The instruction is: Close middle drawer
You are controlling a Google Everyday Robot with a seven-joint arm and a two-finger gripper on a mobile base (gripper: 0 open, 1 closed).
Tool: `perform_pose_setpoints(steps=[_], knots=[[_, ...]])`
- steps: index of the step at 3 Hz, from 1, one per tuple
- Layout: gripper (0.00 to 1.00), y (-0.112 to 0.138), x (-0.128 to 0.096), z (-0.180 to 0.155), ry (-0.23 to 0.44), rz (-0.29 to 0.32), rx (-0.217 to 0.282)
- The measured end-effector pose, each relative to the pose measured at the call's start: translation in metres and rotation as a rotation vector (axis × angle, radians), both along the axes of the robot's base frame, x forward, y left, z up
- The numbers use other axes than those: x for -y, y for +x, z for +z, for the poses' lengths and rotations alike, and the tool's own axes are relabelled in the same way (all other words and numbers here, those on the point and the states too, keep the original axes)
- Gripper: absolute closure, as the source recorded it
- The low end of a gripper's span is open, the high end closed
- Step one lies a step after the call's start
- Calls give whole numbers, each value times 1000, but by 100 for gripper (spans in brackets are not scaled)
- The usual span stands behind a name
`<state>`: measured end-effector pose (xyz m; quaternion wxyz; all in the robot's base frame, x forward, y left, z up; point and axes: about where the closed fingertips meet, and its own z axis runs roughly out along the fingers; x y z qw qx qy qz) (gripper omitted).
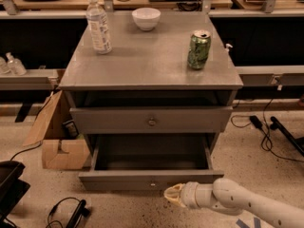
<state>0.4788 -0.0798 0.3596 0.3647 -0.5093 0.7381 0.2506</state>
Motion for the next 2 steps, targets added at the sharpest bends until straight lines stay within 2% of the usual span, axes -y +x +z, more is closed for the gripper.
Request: perform_pose_setpoints(steps=[1, 2], knots=[[100, 45, -21, 11, 7, 6, 41], [100, 66, -31, 14, 15, 11, 49]])
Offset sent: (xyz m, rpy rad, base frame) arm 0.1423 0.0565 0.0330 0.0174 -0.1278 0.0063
